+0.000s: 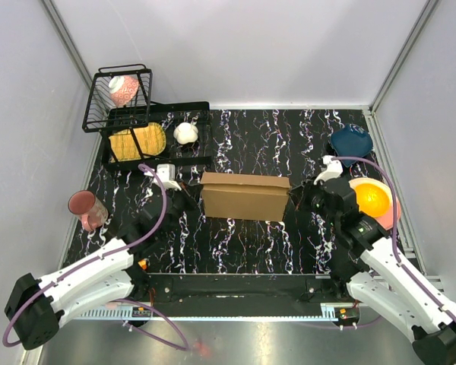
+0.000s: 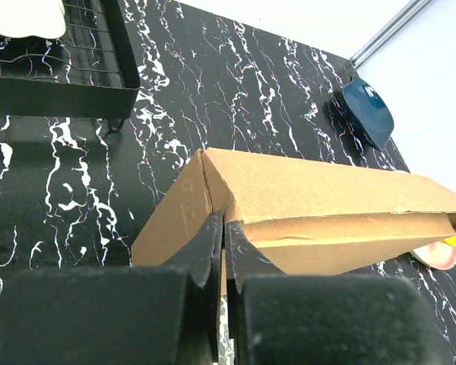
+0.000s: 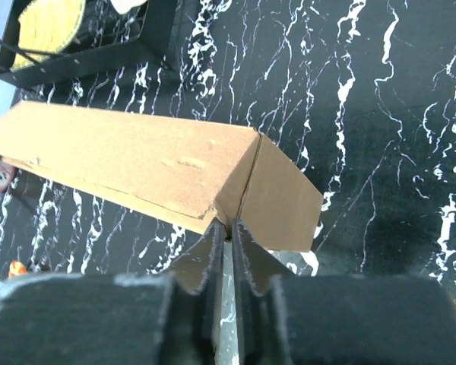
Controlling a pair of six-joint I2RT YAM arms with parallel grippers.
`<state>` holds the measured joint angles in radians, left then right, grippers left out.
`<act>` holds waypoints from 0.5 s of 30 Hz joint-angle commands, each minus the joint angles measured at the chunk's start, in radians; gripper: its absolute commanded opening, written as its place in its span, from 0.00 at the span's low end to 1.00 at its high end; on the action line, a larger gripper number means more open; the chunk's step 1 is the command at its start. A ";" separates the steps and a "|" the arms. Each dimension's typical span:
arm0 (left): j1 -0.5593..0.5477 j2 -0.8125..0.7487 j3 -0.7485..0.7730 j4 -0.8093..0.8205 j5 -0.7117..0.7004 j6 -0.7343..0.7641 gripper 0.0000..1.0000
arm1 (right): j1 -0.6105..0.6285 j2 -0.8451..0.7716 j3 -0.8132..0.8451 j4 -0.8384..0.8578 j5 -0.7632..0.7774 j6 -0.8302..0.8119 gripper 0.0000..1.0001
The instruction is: Fold the paper box
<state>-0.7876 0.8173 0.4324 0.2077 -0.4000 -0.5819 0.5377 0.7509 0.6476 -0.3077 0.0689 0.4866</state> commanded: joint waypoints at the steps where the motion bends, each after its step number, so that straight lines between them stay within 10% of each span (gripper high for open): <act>1: -0.006 0.006 -0.043 -0.100 -0.020 -0.021 0.00 | 0.005 -0.010 -0.011 -0.146 0.011 0.041 0.26; 4: -0.006 -0.006 -0.015 -0.131 -0.042 -0.021 0.02 | 0.005 -0.019 0.082 -0.206 0.060 0.044 0.54; 7: -0.006 -0.007 0.005 -0.154 -0.056 -0.019 0.09 | 0.004 -0.018 0.185 -0.237 0.086 0.035 0.60; 15: -0.006 0.006 0.017 -0.163 -0.051 -0.025 0.11 | 0.005 -0.074 0.233 -0.073 0.039 0.055 0.35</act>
<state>-0.7914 0.8005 0.4454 0.1596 -0.4252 -0.6044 0.5377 0.7052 0.8757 -0.4934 0.1207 0.5251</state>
